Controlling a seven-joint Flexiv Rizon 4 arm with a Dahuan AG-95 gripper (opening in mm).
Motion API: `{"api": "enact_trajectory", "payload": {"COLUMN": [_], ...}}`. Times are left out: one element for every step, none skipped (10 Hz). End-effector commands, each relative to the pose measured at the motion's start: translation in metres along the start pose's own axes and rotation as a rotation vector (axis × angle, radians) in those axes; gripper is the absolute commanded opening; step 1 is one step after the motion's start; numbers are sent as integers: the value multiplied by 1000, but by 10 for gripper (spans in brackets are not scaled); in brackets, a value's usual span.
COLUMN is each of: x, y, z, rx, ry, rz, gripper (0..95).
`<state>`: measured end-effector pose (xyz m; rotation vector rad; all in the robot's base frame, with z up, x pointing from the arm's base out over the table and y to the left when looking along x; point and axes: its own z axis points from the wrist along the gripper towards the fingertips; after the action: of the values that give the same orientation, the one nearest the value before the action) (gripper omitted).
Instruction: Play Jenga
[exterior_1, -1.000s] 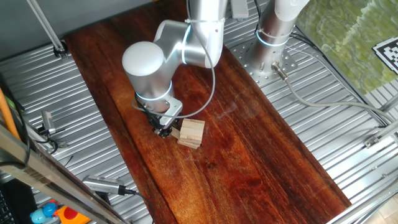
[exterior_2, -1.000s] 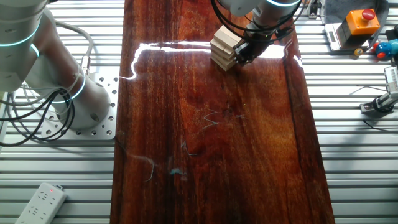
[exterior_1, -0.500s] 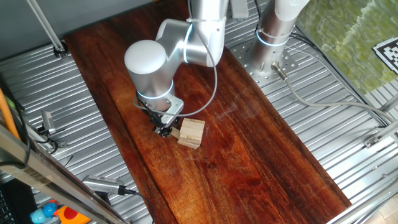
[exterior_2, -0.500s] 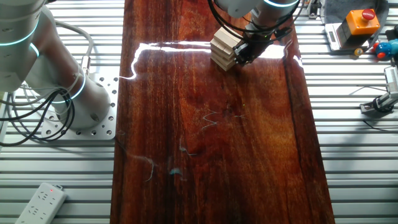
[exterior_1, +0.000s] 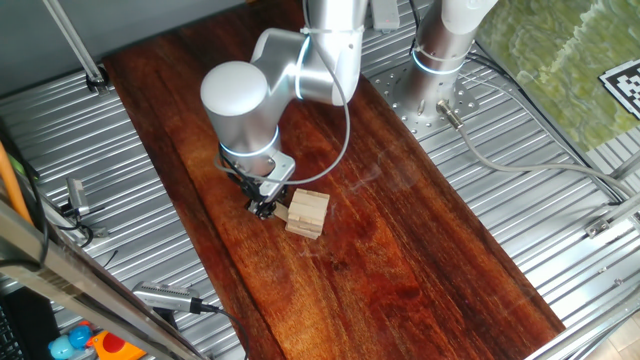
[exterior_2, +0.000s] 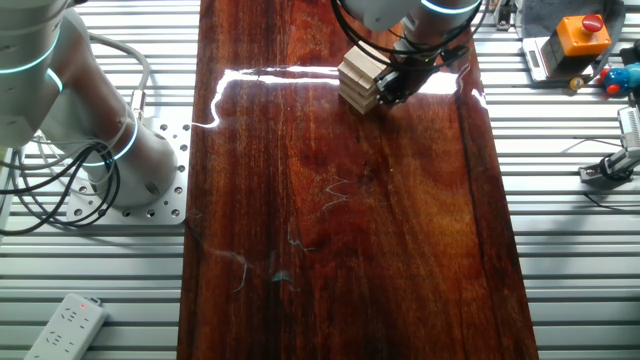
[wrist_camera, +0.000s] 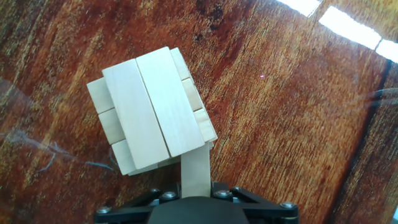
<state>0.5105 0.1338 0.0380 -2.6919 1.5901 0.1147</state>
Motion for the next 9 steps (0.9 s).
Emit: {"api": "enact_trajectory", "payload": {"x": [0,1,1,2,3,4,5,5,5], "y": [0,0,0,1,1,2,2,2,2], "z": [0,0,0,-1,-1,0,0,0,0], "rx": [1,1,1,2,2,2,2,2,3], "ry": [1,1,2,2,3,2,2,3,3], "rz": [-2,-3,-4,-5,-6,-6,-5,-6,-5], "gripper": [0,0,0,0,0,0,0,0,0]}}
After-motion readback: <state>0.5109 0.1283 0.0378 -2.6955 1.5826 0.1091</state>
